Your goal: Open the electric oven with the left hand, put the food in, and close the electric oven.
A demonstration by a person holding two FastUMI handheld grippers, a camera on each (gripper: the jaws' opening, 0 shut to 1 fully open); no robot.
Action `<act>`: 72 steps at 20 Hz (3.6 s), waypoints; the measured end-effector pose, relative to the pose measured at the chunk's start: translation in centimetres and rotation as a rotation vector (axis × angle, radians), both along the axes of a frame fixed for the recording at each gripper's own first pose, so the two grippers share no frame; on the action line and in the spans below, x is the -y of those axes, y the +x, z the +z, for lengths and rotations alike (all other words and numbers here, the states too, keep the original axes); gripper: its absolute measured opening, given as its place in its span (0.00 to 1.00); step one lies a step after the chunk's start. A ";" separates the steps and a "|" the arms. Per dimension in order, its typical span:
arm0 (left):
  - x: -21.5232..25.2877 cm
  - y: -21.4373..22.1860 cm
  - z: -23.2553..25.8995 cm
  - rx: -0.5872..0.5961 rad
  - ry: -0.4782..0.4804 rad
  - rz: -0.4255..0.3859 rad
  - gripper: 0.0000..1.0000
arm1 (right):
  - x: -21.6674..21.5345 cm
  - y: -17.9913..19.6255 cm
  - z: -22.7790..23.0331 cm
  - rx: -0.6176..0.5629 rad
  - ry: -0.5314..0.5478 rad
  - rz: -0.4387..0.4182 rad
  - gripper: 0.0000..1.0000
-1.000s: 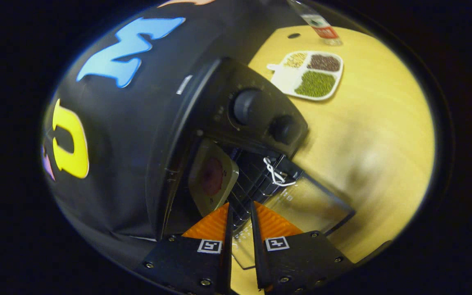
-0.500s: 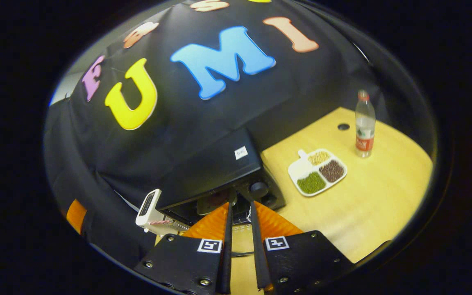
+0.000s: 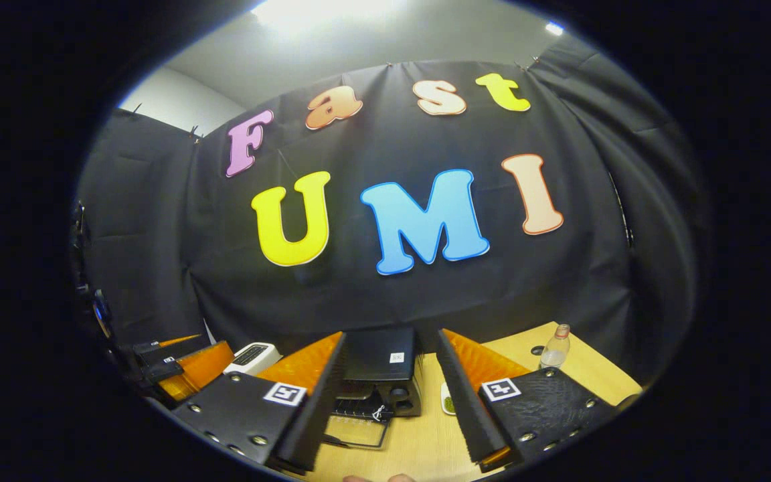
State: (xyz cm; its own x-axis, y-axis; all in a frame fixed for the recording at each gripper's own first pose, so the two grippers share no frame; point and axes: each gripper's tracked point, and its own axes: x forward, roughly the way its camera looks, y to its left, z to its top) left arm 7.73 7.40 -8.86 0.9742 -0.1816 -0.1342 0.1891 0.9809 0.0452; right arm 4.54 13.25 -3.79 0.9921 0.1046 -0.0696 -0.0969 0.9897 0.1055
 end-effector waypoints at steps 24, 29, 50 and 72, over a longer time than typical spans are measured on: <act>0.4 -2.2 -26.7 -0.852 0.142 0.046 0.99 | 7.4 -0.4 -2.5 -0.096 0.015 -0.070 0.86; -1.2 -2.0 -30.9 -0.968 0.171 0.055 0.95 | 8.5 -0.3 -3.3 -0.119 0.004 -0.094 0.86; -2.9 -0.7 -40.0 -1.189 0.188 0.069 0.95 | 9.4 0.9 -5.3 -0.178 0.002 -0.150 0.86; -2.4 0.3 -33.5 -0.986 0.183 0.038 0.92 | 5.9 0.1 -3.6 -0.144 0.000 -0.089 0.86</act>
State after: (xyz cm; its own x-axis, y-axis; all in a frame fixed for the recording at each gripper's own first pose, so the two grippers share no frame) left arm 8.03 9.84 -42.34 0.4177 -0.0480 -0.9073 0.1918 0.9808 0.0364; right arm 4.62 7.30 -7.36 0.9773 0.0166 -0.2114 0.0073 0.9937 0.1120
